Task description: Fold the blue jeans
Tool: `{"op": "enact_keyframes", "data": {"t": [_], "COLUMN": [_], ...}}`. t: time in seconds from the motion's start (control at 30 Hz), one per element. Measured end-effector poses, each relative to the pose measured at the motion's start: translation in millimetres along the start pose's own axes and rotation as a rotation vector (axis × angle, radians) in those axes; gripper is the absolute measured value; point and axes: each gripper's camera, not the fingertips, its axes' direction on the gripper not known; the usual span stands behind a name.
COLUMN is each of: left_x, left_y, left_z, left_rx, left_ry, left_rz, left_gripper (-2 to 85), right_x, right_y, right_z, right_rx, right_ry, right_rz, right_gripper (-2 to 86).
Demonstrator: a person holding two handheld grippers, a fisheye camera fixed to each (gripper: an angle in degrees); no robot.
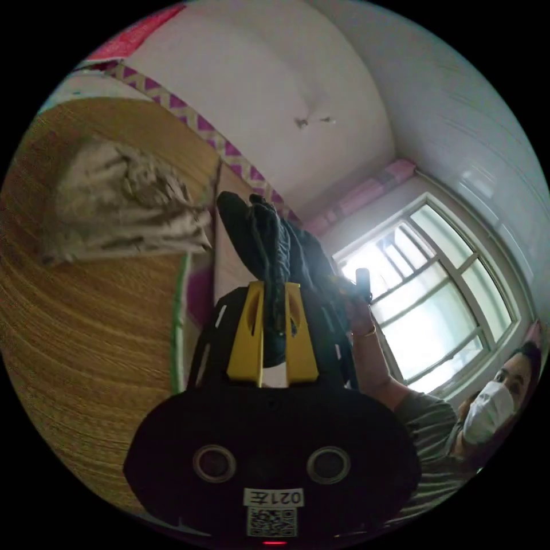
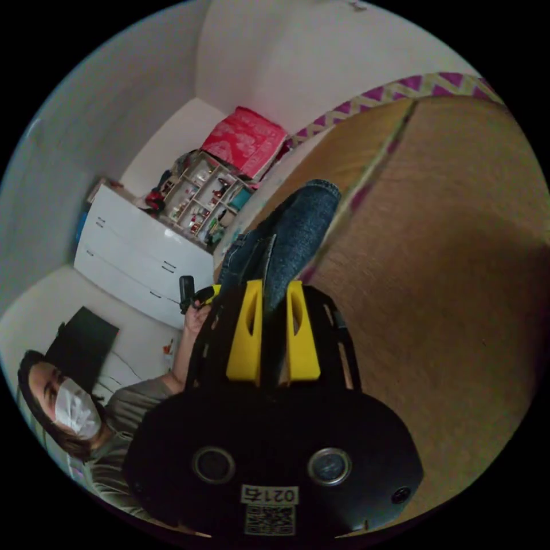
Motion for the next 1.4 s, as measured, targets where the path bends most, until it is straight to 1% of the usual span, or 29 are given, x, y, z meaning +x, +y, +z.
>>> {"op": "enact_keyframes", "data": {"t": [0.03, 0.1, 0.13, 0.2, 0.23, 0.3, 0.33, 0.37, 0.4, 0.43, 0.47, 0.5, 0.6, 0.73, 0.8, 0.83, 0.93, 1.0, 1.03, 1.1, 1.13, 1.2, 1.23, 1.27, 1.3, 1.4], "left_x": [-2.7, -15.6, -20.0, -44.0, -51.2, -84.4, -90.9, -99.1, -98.9, -96.2, -86.5, -73.2, -30.6, 28.2, 68.2, 76.6, 115.9, 137.3, 140.9, 151.8, 154.2, 161.0, 162.1, 163.7, 169.3, 174.1], "left_y": [-10.8, -53.5, -63.8, -98.3, -104.4, -111.0, -108.9, -101.5, -89.8, -83.3, -69.3, -55.1, -11.5, 54.0, 100.7, 110.7, 156.3, 183.0, 188.3, 207.9, 212.5, 227.5, 230.7, 235.8, 240.6, 251.6], "left_z": [-10.6, -43.8, -48.9, -58.9, -58.6, -53.0, -51.1, -50.1, -50.9, -50.6, -46.5, -36.8, 7.8, 77.2, 123.6, 133.6, 185.7, 230.0, 242.1, 291.5, 303.4, 346.0, 356.1, 376.2, 385.9, 401.8], "left_rx": [0.024, 0.115, 0.129, 0.177, 0.187, 0.225, 0.218, 0.218, 0.253, 0.265, 0.276, 0.262, 0.162, 0.049, 0.014, 0.01, -0.023, -0.081, -0.107, -0.207, -0.222, -0.255, -0.265, -0.315, -0.295, -0.292], "left_ry": [-0.018, -0.108, -0.129, -0.198, -0.229, -0.373, -0.417, -0.504, -0.568, -0.59, -0.635, -0.699, -0.797, -0.803, -0.776, -0.767, -0.73, -0.716, -0.711, -0.674, -0.681, -0.766, -0.79, -0.851, -0.878, -0.875], "left_rz": [0.001, -0.002, -0.007, -0.058, -0.074, -0.173, -0.185, -0.199, -0.171, -0.145, -0.08, -0.016, 0.122, 0.221, 0.283, 0.29, 0.335, 0.353, 0.347, 0.316, 0.309, 0.265, 0.258, 0.255, 0.262, 0.235], "left_gripper": [5.2, 5.4, 5.5, 6.6, 7.2, 9.6, 9.5, 9.4, 8.7, 8.3, 7.3, 6.6, 5.3, 0.4, 0.0, 0.0, 3.3, 10.2, 11.8, 15.7, 16.3, 18.0, 18.2, 18.5, 18.6, 18.7], "right_x": [-5.4, -26.3, -31.6, -46.5, -48.4, -49.0, -48.7, -48.4, -47.6, -47.1, -45.7, -44.3, -40.6, -41.0, -43.0, -43.1, -43.9, -43.2, -42.7, -36.9, -35.0, -26.6, -24.4, -21.9, -16.7, -18.0], "right_y": [-16.1, -78.5, -93.5, -145.5, -155.9, -178.6, -179.4, -175.8, -167.2, -161.0, -145.5, -126.4, -70.1, 3.6, 55.8, 68.7, 130.4, 176.0, 186.4, 222.5, 230.5, 256.1, 261.3, 271.2, 277.2, 287.0], "right_z": [10.7, 53.8, 64.5, 105.7, 115.5, 150.2, 158.0, 171.3, 182.7, 186.7, 190.4, 189.5, 169.7, 134.8, 107.7, 100.6, 64.3, 35.6, 29.1, 7.6, 3.5, -7.2, -9.3, -16.8, -25.3, -34.2], "right_rx": [-0.002, 0.007, 0.012, 0.044, 0.053, 0.06, 0.048, 0.018, -0.04, -0.065, -0.099, -0.128, -0.138, -0.16, -0.156, -0.154, -0.134, -0.105, -0.097, -0.063, -0.055, -0.044, -0.034, 0.025, 0.043, 0.061], "right_ry": [-0.011, -0.03, -0.027, 0.023, 0.041, 0.219, 0.25, 0.272, 0.269, 0.265, 0.259, 0.26, 0.258, 0.262, 0.332, 0.353, 0.478, 0.65, 0.703, 0.94, 0.989, 1.12, 1.124, 1.086, 1.045, 1.029], "right_rz": [-0.012, -0.051, -0.065, -0.1, -0.103, -0.071, -0.071, -0.091, -0.115, -0.129, -0.156, -0.186, -0.241, -0.262, -0.257, -0.251, -0.217, -0.164, -0.147, -0.036, -0.009, 0.106, 0.135, 0.184, 0.261, 0.299], "right_gripper": [6.6, 6.8, 6.9, 7.9, 8.5, 11.4, 12.3, 12.6, 12.8, 12.8, 12.6, 12.2, 11.9, 12.4, 13.0, 13.1, 14.1, 17.2, 18.1, 22.2, 22.8, 25.4, 26.0, 26.6, 26.9, 26.5]}}
